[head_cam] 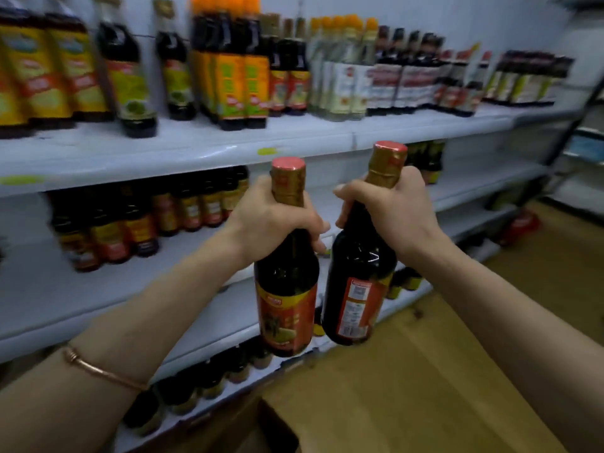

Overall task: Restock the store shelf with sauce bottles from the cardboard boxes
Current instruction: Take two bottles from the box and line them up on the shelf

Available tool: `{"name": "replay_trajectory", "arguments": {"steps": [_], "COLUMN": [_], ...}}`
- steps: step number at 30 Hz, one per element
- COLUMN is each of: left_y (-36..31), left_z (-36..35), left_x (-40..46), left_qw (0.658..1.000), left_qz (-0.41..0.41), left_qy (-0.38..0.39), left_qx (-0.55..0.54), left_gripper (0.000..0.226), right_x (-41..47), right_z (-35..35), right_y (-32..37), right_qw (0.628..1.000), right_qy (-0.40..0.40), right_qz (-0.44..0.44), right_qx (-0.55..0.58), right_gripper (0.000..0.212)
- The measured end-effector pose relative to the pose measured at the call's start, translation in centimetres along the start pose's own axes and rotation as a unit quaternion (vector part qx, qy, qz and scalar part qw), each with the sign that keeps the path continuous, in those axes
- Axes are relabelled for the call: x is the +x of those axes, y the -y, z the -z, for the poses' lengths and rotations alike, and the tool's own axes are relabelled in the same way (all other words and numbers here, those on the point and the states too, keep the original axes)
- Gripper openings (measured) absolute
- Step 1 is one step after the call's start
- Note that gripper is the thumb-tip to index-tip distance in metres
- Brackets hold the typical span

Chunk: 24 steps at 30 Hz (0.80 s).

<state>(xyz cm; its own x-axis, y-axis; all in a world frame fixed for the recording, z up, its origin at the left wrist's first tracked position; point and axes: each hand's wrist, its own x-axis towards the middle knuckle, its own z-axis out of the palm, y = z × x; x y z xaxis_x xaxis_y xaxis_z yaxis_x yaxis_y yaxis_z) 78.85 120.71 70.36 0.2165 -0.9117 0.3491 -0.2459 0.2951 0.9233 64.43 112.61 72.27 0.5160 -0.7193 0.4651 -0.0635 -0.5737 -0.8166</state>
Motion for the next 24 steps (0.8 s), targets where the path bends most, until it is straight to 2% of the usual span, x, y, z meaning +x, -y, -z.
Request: {"name": "replay_trajectory", "arguments": {"steps": [5,9,14,24], "left_y": [0.4,0.7,1.2,5.3], "left_z": [-9.6,-14.9,-19.2,-25.0], "left_x": [6.9,12.0,19.3,37.7], "left_qw": [0.998,0.996,0.993,0.986], "left_qz": [-0.023,-0.017,-0.001,-0.024], "left_qy": [0.050,0.075,0.115,0.164], "left_qx": [-0.014,-0.034,-0.032,-0.021], "left_gripper": [0.016,0.017,0.015,0.010], "right_x": [1.6,3.4,8.0,20.8], "right_z": [10.1,15.8,21.0,29.8], "right_y": [-3.9,-6.5,-9.9,-17.4], "right_qw": [0.998,0.996,0.993,0.985], "right_qy": [-0.051,-0.058,-0.093,-0.146], "right_qz": [-0.006,-0.009,-0.024,-0.036], "right_qx": [-0.037,-0.061,-0.065,-0.088], "right_gripper": [0.032,0.030,0.029,0.031]}}
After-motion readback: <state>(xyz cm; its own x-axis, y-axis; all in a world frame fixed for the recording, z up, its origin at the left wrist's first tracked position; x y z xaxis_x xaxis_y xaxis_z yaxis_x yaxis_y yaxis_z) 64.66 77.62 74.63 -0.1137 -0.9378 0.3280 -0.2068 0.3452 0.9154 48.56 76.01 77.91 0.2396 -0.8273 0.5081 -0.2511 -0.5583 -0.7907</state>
